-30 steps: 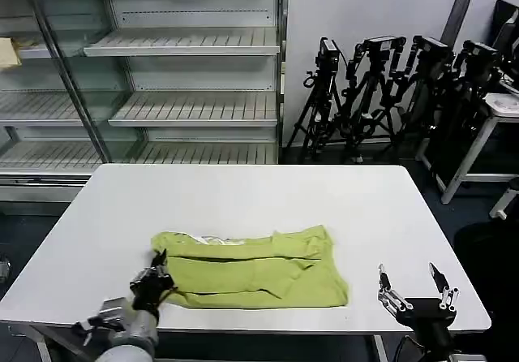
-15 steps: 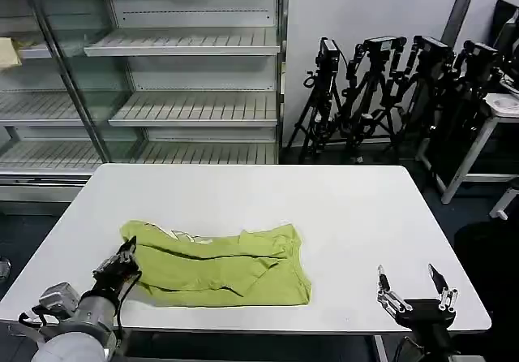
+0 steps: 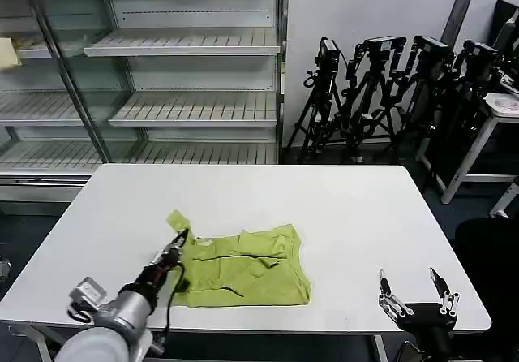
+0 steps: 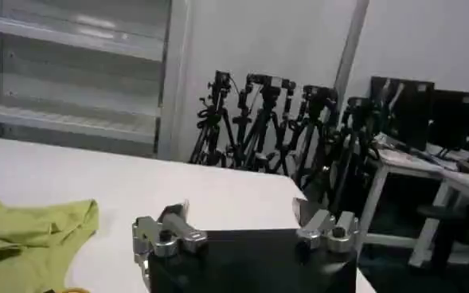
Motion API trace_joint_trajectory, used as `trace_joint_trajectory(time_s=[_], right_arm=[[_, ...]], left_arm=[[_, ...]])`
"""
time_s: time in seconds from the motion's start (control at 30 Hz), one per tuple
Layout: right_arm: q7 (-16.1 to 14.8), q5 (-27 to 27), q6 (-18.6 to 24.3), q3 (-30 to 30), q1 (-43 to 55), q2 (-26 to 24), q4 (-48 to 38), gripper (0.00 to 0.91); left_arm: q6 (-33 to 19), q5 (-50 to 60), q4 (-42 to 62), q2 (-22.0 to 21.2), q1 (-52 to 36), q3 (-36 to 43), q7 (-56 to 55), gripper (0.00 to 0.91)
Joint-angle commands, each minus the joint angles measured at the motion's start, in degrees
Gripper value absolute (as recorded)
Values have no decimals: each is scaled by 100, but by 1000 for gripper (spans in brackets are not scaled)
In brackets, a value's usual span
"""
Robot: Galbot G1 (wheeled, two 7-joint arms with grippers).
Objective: Fold and organize the clothes.
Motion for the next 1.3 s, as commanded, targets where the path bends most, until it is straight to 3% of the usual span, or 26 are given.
trace_joint_trajectory(time_s=[0.03, 0.3, 1.23, 1.27, 1.3], right_arm=[[0, 0, -6, -7, 15, 3, -41, 907], [-7, 35, -9, 28, 48, -12, -79, 907], [-8, 117, -13, 60, 108, -45, -142, 907], [-8, 116, -12, 54, 108, -43, -139, 907], [-8, 115, -12, 49, 107, -41, -134, 907]], left_arm=[[0, 58, 300, -475, -440, 1026, -39, 30], [-29, 675, 773, -694, -690, 1652, -23, 30], [-31, 1959, 1567, -955, -870, 2437, 69, 30], [-32, 2027, 1597, -969, -875, 2448, 88, 312], [-30, 2060, 1646, -974, -882, 2448, 108, 907]])
